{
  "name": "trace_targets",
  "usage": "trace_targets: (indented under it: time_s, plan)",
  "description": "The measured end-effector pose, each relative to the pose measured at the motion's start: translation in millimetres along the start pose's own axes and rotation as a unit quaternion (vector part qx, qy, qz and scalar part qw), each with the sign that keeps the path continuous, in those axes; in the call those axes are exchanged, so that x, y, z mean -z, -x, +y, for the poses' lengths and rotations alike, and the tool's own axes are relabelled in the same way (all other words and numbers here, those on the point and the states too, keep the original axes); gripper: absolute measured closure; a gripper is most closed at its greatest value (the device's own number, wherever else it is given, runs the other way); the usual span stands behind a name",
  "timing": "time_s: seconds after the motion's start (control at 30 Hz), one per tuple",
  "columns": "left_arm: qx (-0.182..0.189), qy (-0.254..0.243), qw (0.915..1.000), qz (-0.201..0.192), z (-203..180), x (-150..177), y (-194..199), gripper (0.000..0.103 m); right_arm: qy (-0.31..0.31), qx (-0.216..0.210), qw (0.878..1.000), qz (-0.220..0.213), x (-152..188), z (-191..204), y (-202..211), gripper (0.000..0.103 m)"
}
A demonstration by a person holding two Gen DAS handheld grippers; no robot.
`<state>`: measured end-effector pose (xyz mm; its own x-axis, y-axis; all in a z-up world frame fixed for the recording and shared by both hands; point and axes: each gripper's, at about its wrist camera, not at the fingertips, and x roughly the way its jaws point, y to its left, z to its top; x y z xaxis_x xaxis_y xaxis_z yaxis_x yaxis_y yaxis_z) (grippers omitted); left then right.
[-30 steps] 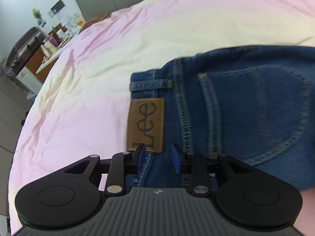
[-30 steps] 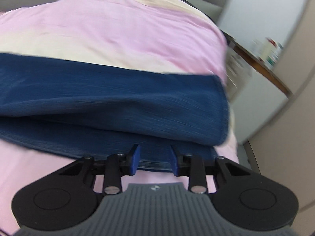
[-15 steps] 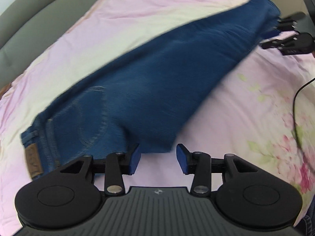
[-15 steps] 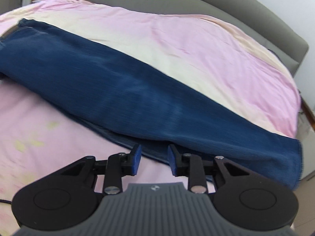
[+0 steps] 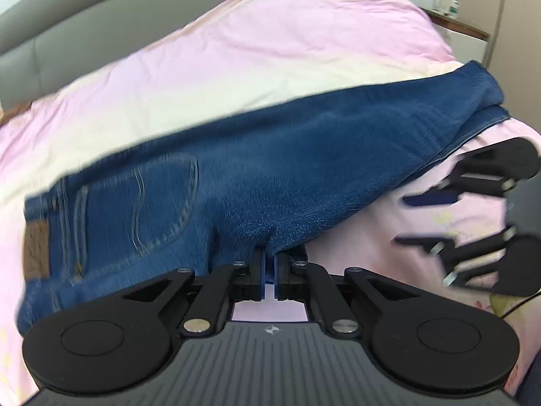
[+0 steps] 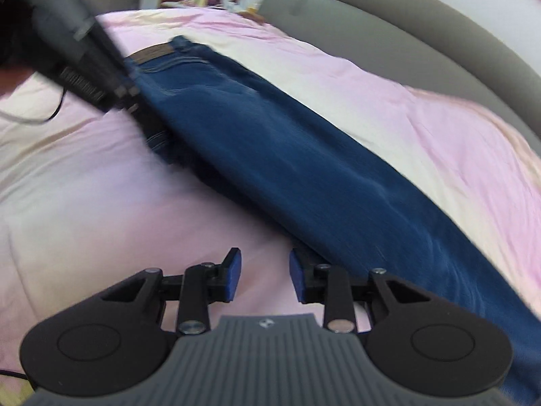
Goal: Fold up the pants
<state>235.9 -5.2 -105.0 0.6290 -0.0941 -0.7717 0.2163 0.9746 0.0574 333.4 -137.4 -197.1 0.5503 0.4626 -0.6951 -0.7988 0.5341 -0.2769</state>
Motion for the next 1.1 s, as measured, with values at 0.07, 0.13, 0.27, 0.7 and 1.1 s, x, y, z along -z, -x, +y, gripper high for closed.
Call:
trace_targets:
  time_s: [0.07, 0.13, 0.27, 0.7, 1.1]
  plan:
    - [0.002, -0.018, 0.9998, -0.005, 2, -10, 7, 0.100, 0.028, -0.013, 1.000, -0.006, -14, 12, -5, 0.075]
    - [0.007, -0.034, 0.9994, -0.002, 3, -19, 13, 0.100, 0.056, -0.020, 0.998, -0.015, -28, 21, -9, 0.073]
    - [0.018, -0.066, 0.9977, 0.008, 5, -28, 16, 0.100, 0.145, 0.011, 0.989, -0.033, -51, 35, -14, 0.063]
    - [0.057, -0.114, 0.9911, 0.038, 17, -31, 13, 0.101, 0.252, -0.041, 0.967, 0.025, -72, 43, -53, 0.103]
    - [0.113, -0.085, 0.9763, 0.164, 18, 11, -35, 0.103, 0.225, -0.096, 0.967, 0.071, -41, 62, -35, 0.103]
